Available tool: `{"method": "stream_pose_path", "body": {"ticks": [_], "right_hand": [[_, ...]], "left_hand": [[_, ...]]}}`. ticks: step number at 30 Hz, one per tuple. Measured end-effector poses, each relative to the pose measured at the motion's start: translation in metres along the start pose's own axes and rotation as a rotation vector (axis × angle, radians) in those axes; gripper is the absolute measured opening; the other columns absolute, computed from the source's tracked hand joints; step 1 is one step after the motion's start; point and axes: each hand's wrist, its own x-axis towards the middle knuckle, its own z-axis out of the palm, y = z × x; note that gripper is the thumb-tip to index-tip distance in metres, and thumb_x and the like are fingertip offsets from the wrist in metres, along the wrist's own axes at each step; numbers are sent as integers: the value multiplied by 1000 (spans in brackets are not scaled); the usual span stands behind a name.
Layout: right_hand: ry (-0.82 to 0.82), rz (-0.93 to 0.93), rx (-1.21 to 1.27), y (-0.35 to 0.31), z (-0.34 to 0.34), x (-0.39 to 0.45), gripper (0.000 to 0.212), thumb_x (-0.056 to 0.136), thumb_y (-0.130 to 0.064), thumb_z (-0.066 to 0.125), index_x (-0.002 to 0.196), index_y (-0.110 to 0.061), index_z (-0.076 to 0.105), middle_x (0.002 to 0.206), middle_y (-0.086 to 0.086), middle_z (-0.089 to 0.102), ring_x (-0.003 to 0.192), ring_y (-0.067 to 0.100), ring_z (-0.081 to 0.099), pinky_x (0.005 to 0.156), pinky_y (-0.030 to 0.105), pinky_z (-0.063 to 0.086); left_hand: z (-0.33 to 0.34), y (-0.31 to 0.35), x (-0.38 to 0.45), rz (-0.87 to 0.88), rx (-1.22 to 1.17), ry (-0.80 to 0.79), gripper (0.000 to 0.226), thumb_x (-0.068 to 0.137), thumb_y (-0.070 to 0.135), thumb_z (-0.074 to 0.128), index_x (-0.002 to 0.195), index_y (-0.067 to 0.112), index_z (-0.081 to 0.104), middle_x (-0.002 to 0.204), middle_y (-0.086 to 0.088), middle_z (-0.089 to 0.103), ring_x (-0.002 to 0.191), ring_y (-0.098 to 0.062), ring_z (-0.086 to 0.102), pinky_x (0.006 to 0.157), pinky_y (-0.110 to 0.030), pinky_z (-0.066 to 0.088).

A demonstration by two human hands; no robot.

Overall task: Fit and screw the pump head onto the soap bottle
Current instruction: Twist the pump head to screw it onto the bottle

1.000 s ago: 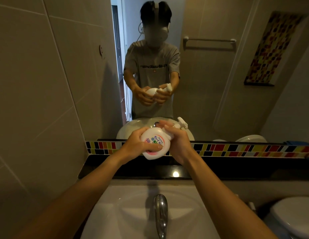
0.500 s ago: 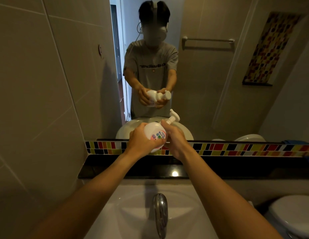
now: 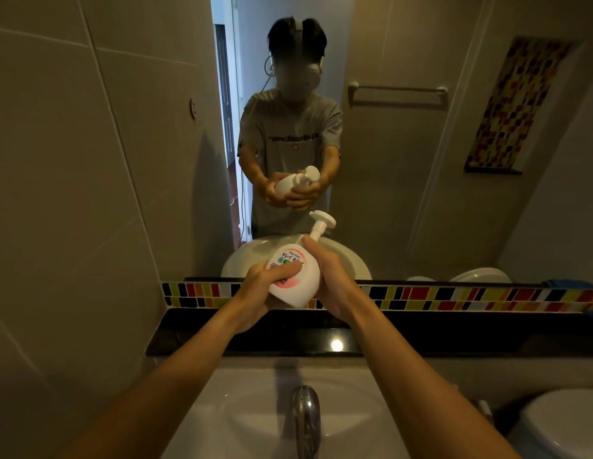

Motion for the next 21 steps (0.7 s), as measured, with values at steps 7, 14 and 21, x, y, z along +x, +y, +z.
{"method": "stream_pose_path", "body": {"ticks": [7,14,21], "right_hand": [[48,-36,16,3,-2,3,49,91,-49,59,123,-12,59,117,24,69,101,33,70,81,44,57],[134,-47,26,11,-3,-2,47,93,-46,56,121,-8,58,105,19,70,97,32,70,75,39,58],[195,3,-108,15,-11,-2,53,93,-53,53,122,-10,62,106,18,74,96,31,73,72,38,59]], "left_hand": [[6,-7,7,234,299,202,27,77,31,74,99,31,59,100,1,68,92,-20,68,72,-31,60],[18,-26,13,355,541,403,59,67,38,82,116,17,55,102,4,64,78,-8,63,60,-15,50],[15,-26,9,275,509,371,55,67,34,83,113,21,54,97,8,60,77,-6,61,58,-13,46]]}}
